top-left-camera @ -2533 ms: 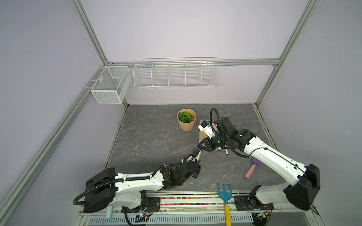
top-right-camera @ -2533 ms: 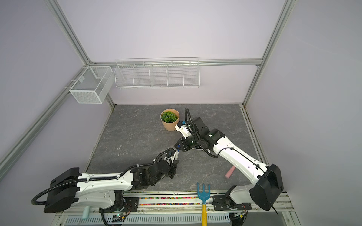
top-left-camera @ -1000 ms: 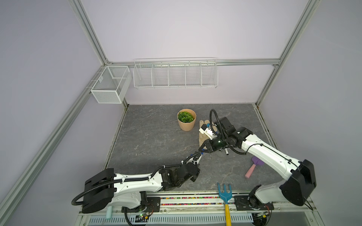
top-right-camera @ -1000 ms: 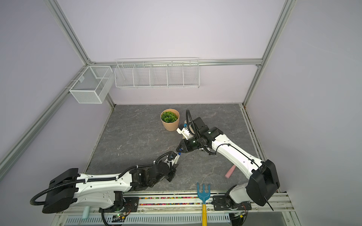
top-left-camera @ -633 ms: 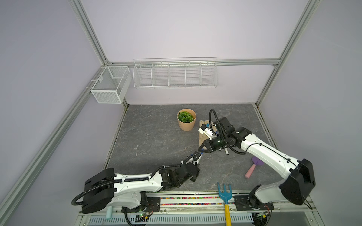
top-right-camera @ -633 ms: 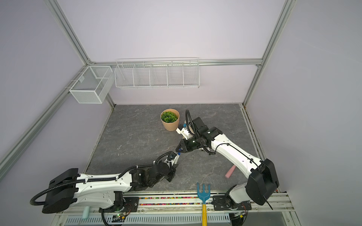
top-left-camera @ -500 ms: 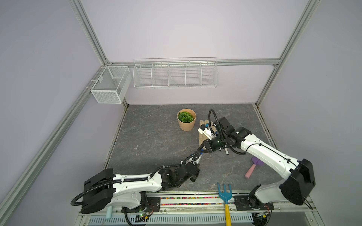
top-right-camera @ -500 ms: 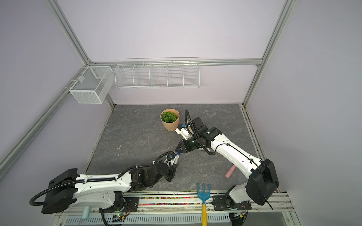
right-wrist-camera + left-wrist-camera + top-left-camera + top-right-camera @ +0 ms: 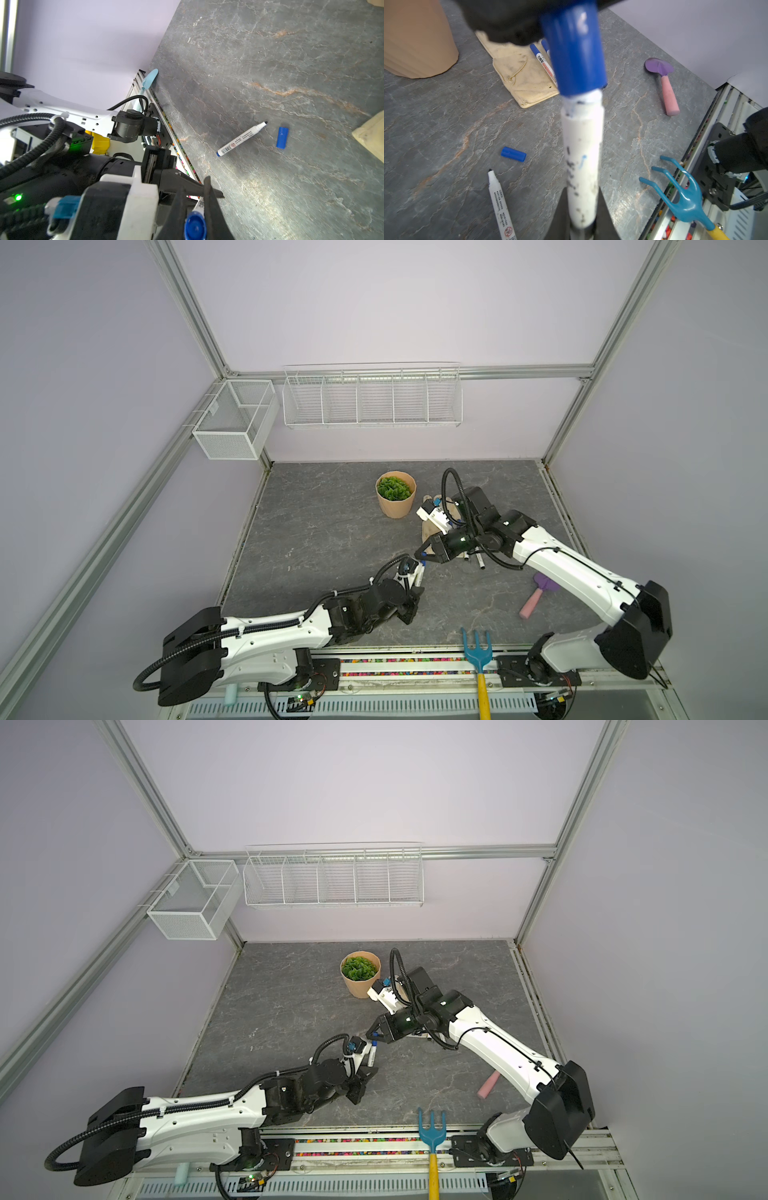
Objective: Insert the pens into the pen caps
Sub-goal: 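Keep pushing the blue cap down with the right gripper while left holds marker upright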
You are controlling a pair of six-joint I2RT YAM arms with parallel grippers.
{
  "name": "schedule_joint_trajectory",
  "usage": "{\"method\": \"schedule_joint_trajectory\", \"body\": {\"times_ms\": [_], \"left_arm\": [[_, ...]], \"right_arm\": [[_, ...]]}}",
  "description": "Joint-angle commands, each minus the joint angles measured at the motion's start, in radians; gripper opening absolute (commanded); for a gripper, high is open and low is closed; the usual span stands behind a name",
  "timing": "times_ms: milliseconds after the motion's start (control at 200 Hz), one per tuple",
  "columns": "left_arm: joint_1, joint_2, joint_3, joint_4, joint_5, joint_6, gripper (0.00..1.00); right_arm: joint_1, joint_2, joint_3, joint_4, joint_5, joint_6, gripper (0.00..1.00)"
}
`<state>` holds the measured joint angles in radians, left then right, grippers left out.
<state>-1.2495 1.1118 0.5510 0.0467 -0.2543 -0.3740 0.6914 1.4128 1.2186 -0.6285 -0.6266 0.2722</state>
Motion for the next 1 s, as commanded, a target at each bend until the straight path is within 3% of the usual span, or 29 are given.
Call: {"method": "schedule_joint_trajectory", "body": {"times_ms": [0,245,540,995], "left_arm": [[0.031,-0.095,0.088,0.5,-0.037,0.017,0.0],[0.048,-0.124,0.082,0.475,-0.041,0.009,0.0],[0.047,-0.113,0.099,0.293,-0.196,0.004,0.0],[0.004,0.003,0.209,0.114,-0.291,0.089,0.0]], "right_arm": [[0.065,0.043,-0.095,-0.218,-0.092,-0.033,0.12],[0.069,-0.009,-0.124,-0.246,-0.093,-0.045,0.12],[0.061,-0.013,-0.056,-0.322,-0.082,-0.071,0.11],[0.061,-0.003,0.016,-0.423,0.055,-0.112,0.08]]}}
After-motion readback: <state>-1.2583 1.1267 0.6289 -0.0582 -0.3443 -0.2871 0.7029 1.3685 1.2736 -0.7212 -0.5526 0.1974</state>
